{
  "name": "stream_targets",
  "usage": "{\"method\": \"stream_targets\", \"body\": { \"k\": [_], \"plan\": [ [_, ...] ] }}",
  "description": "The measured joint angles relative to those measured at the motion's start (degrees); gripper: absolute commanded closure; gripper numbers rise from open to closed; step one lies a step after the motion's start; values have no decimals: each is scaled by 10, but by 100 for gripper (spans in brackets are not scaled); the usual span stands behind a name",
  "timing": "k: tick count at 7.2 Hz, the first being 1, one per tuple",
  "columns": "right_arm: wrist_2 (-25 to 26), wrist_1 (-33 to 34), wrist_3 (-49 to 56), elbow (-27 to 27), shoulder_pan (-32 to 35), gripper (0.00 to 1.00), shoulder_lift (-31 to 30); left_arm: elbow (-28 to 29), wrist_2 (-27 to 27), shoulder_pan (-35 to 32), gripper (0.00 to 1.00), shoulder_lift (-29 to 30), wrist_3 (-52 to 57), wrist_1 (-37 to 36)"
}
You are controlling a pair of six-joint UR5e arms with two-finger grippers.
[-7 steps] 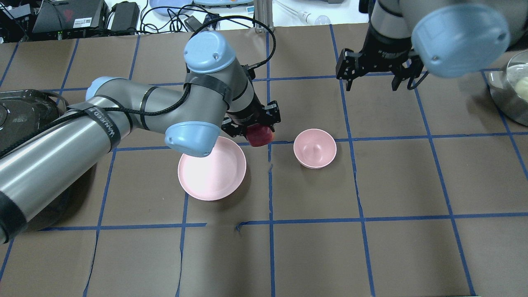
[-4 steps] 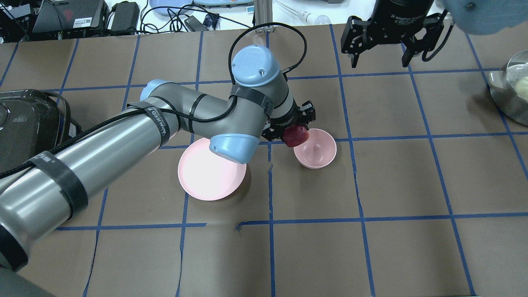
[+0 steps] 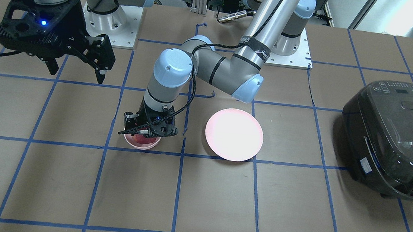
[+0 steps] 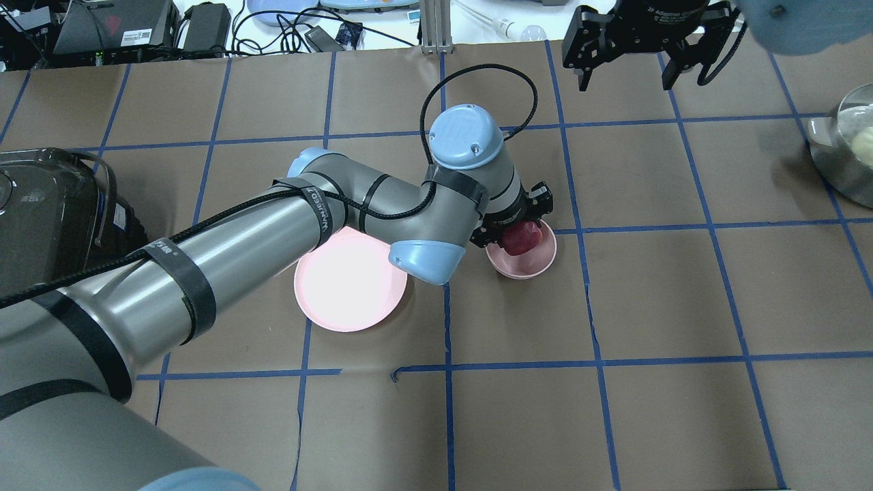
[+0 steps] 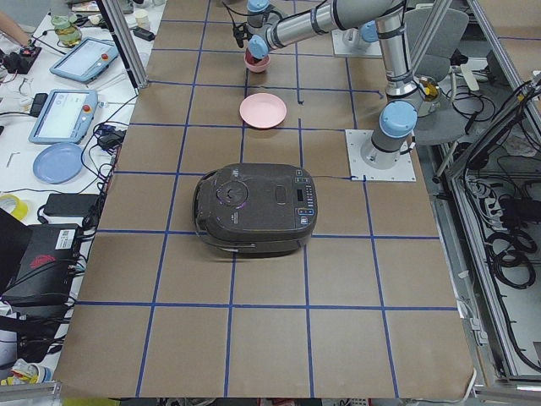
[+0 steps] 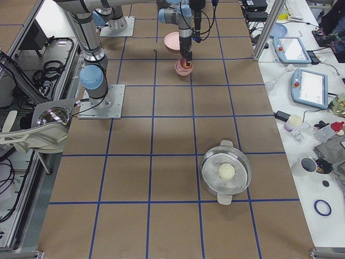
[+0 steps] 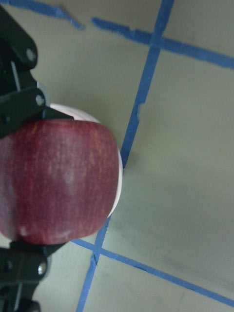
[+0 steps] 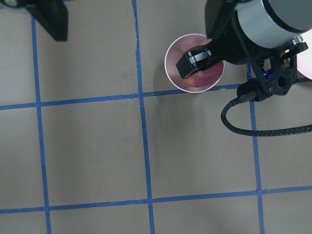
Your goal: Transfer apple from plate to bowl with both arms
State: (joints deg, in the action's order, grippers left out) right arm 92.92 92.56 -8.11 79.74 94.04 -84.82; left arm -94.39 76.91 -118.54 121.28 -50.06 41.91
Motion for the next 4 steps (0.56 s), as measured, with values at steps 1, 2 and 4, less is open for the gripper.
{"method": "stream_targets", "body": {
  "k": [1, 2, 4],
  "plan": [
    [0, 1, 0, 1, 0, 0, 0, 0, 0, -1, 8, 2, 2, 0],
    [-1, 1, 0, 2, 0, 0, 0, 0, 1, -2, 7, 3, 4, 0],
    [-1, 1, -1, 3, 1, 0, 0, 0, 2, -2, 4, 3, 6, 0]
  ]
}}
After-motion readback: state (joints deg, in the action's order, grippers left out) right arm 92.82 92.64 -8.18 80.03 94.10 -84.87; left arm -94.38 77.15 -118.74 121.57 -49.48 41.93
